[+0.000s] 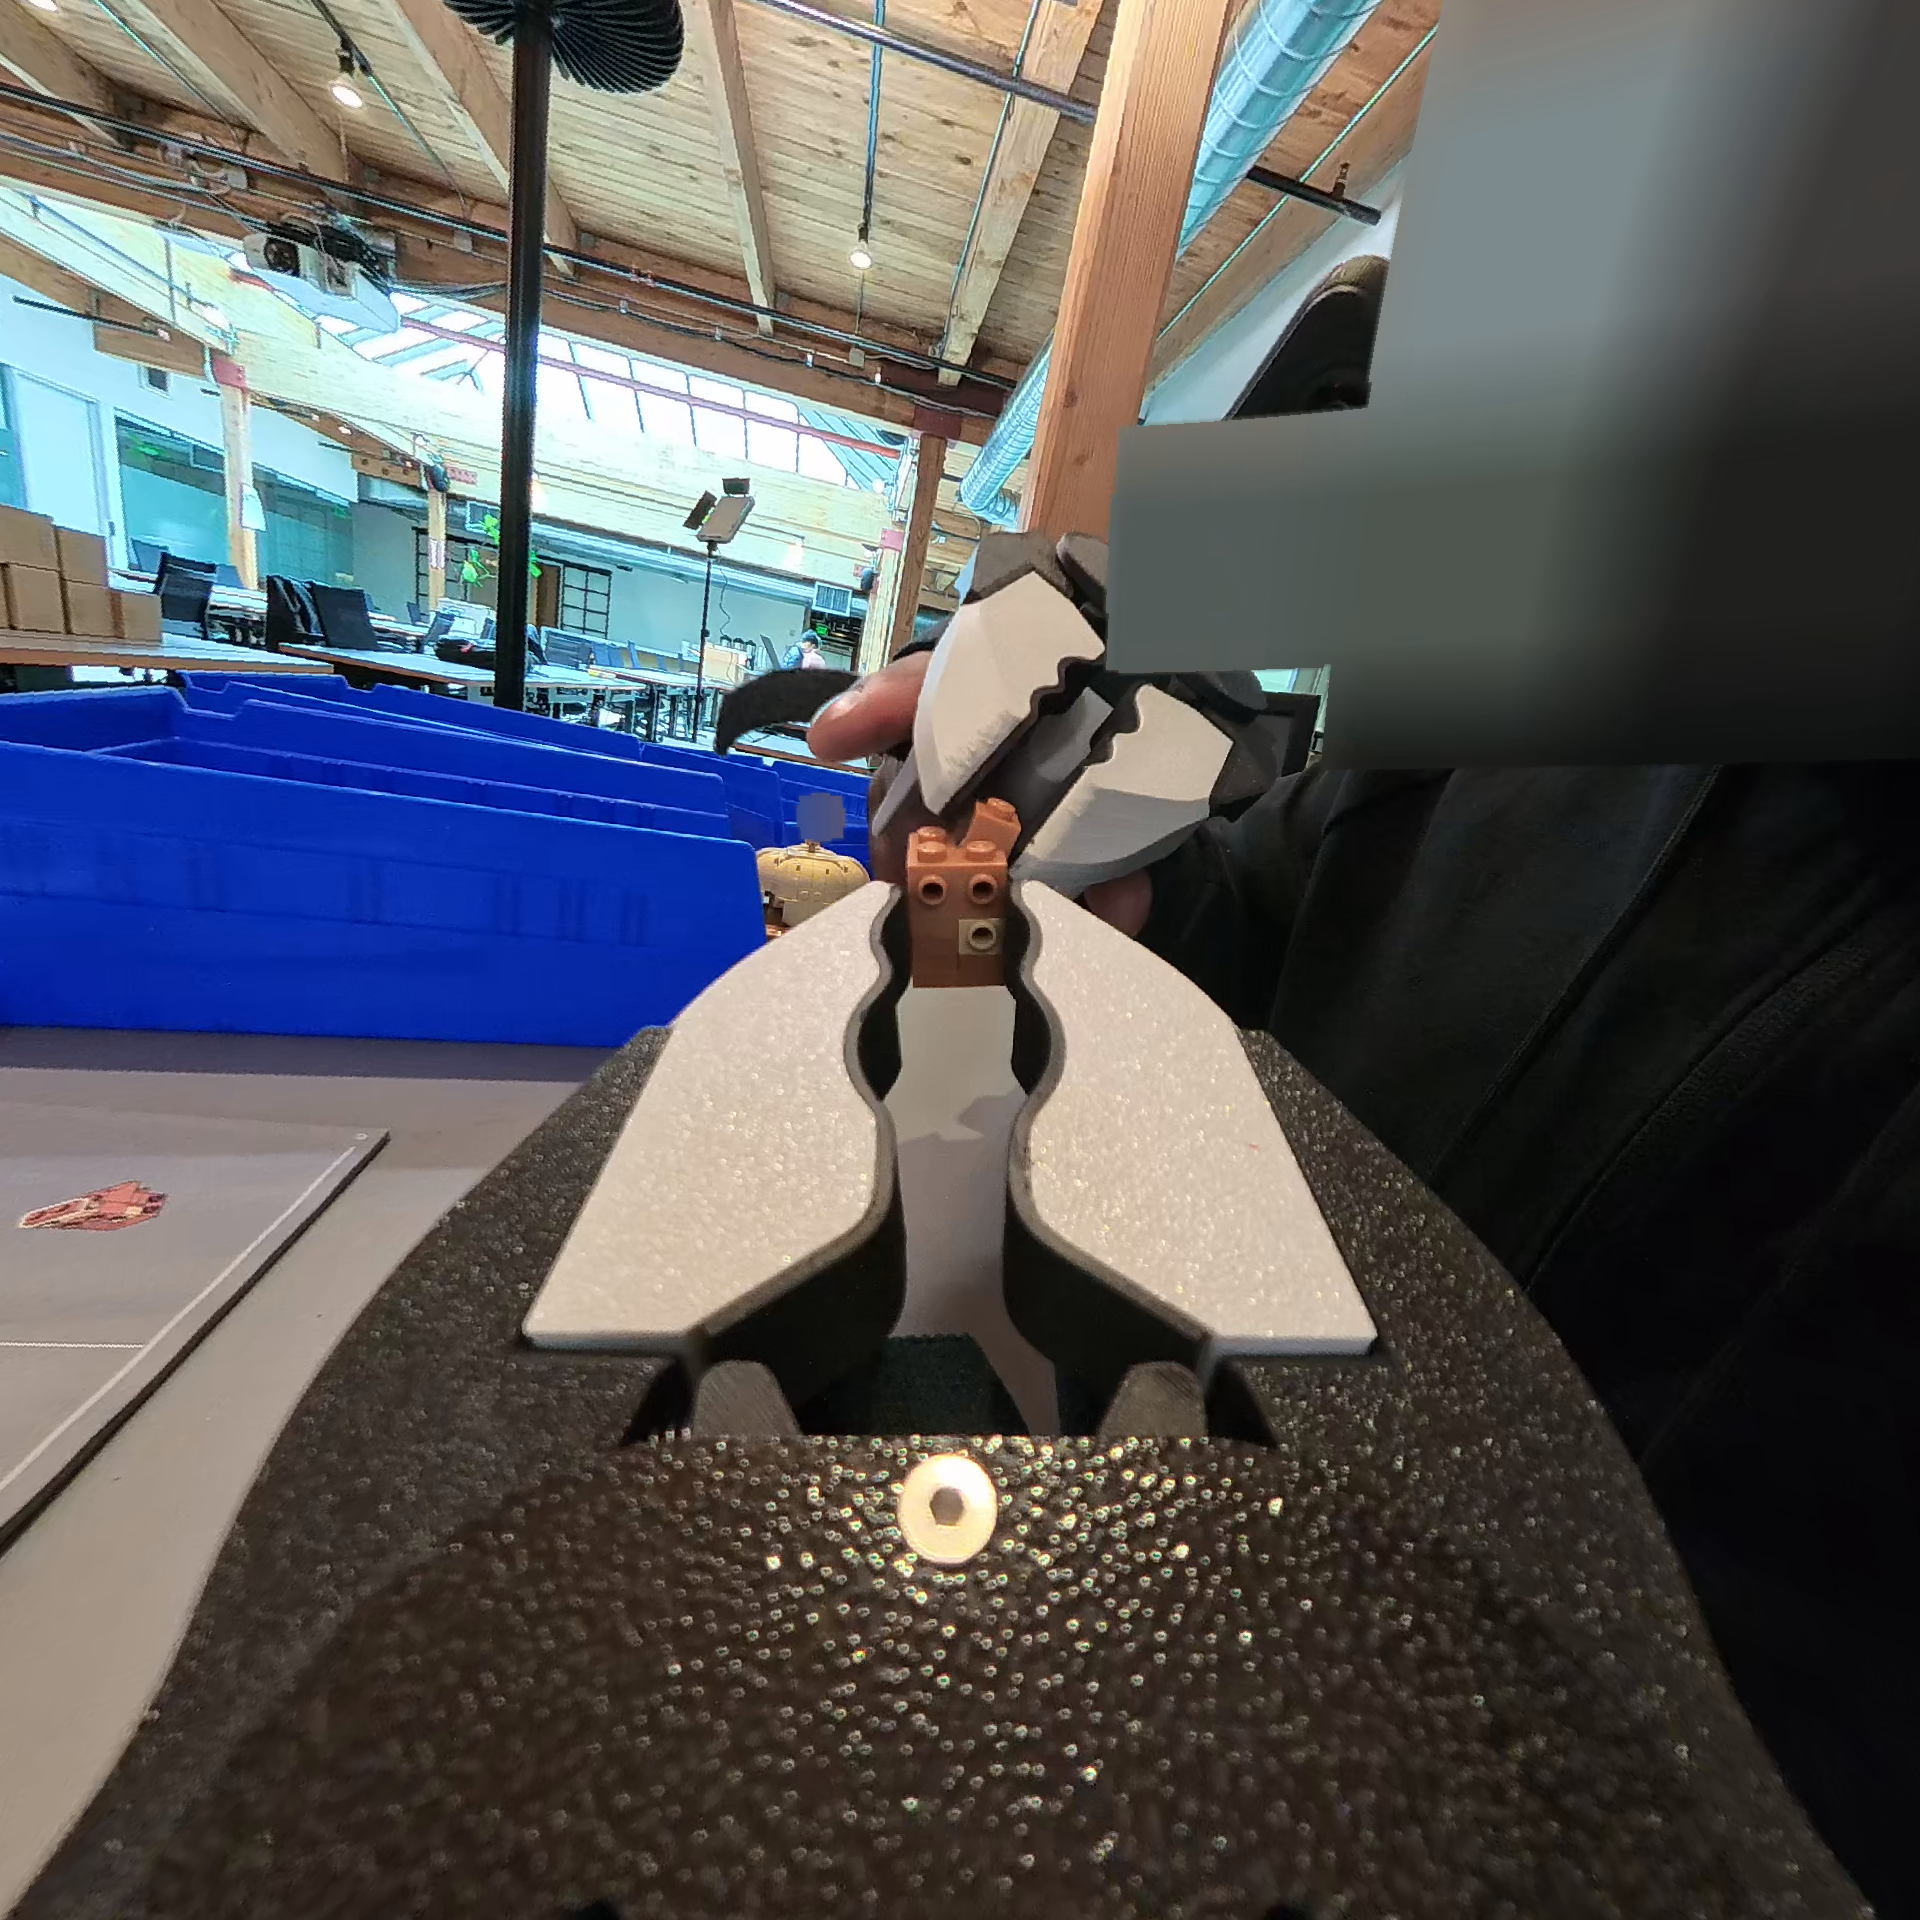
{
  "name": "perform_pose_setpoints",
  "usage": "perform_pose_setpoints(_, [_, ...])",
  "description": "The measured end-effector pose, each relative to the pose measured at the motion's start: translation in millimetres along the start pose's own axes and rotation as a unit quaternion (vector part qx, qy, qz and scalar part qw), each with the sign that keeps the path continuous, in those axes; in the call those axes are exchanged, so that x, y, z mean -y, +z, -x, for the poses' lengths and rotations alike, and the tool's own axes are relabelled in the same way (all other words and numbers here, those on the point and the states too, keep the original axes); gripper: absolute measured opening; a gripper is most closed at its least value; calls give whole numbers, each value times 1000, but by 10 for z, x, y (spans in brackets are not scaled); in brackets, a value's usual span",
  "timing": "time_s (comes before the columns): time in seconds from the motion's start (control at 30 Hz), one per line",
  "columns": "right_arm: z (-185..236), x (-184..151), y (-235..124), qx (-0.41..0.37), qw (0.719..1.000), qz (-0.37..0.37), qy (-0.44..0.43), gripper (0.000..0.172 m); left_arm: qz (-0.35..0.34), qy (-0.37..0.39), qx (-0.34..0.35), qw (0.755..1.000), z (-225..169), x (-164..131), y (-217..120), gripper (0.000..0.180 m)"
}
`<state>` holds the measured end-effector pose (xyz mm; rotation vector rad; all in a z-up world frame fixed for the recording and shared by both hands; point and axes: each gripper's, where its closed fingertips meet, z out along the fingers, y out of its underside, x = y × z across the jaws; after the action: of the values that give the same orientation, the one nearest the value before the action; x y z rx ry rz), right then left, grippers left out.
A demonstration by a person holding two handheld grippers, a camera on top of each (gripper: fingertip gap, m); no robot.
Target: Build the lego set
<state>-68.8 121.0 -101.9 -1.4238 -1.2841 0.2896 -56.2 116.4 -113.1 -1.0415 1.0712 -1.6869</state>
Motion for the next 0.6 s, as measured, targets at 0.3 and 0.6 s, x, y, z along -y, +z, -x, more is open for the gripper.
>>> perform_pose_setpoints(0.3, [-6, -6, -1, 8, 1000, -4, 23, 13, 0, -1, -2, 1000, -4, 0, -1, 16])
perform_pose_setpoints(0.6, [5, -18, -6, 25, 998, -9, 57, 14, 2, 1, -6, 1000, -16, -6, 3, 16])
